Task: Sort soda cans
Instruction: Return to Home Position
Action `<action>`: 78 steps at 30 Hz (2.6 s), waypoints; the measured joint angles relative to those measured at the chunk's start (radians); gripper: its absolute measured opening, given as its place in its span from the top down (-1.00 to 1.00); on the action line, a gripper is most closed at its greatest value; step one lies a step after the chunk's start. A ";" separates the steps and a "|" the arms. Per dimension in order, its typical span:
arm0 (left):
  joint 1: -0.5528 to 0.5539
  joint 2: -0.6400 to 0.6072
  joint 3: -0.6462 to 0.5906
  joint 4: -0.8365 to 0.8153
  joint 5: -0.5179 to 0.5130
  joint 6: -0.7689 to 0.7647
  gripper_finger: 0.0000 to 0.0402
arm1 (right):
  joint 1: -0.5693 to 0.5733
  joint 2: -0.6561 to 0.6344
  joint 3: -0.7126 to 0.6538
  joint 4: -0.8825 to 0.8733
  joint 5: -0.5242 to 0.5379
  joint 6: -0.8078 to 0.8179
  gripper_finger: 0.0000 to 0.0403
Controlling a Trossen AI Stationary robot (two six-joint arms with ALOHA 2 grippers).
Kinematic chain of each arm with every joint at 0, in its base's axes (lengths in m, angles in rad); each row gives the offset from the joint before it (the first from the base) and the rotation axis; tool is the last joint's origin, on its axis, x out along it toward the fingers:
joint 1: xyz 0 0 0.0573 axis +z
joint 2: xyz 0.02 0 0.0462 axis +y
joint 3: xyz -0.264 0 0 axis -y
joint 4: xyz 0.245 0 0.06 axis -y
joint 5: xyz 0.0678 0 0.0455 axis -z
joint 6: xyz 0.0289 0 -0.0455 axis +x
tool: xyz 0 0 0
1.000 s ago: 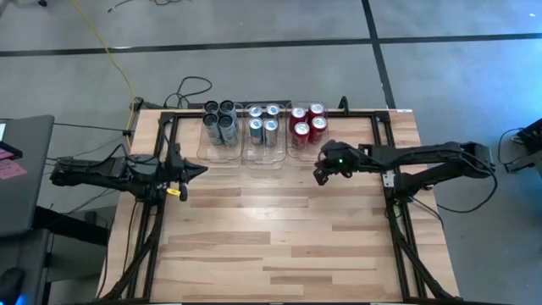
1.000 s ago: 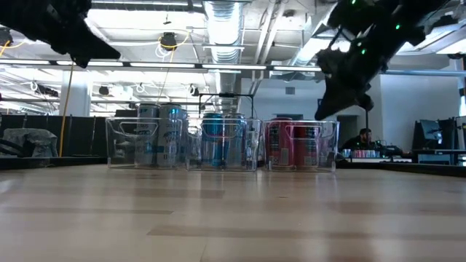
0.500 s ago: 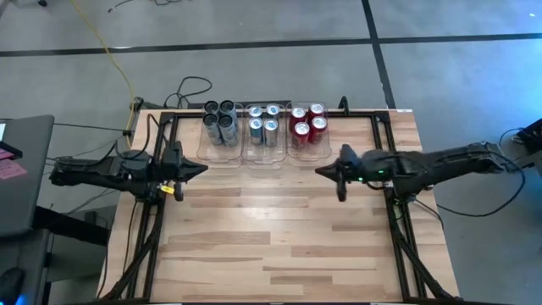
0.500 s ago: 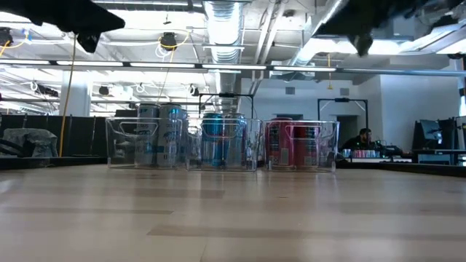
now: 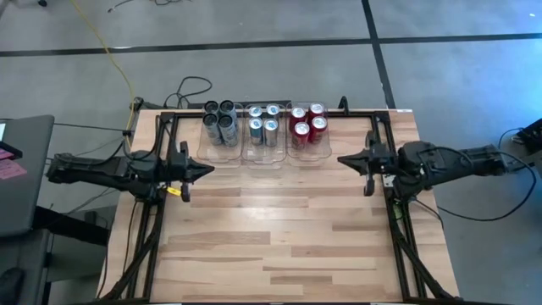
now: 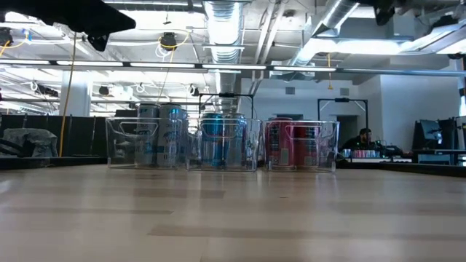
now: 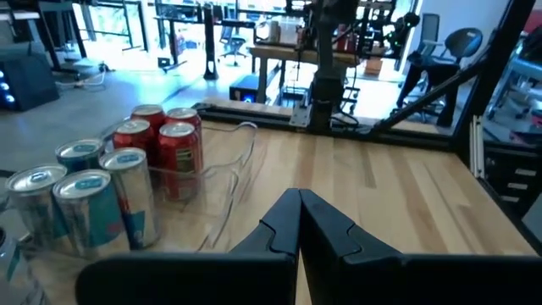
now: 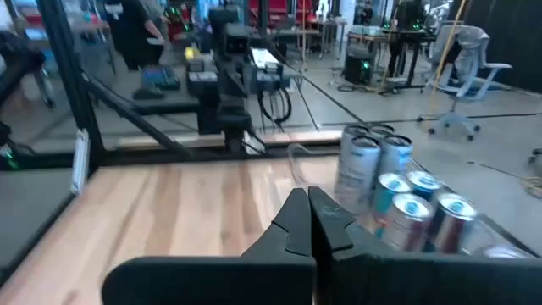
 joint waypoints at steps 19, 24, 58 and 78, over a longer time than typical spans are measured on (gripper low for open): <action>0.104 0.003 -0.168 0.196 0.077 0.007 1.00 | -0.165 -0.110 -0.328 0.335 -0.245 -0.026 1.00; 0.133 0.003 -0.222 0.238 0.103 -0.004 1.00 | -0.155 -0.115 -0.426 0.455 -0.247 -0.013 1.00; 0.185 -0.397 -0.414 0.149 0.181 -0.027 1.00 | -0.174 -0.123 -0.543 0.599 -0.248 0.032 1.00; 0.180 -0.431 -0.458 0.157 0.234 -0.064 1.00 | -0.171 -0.128 -0.575 0.596 -0.290 0.055 1.00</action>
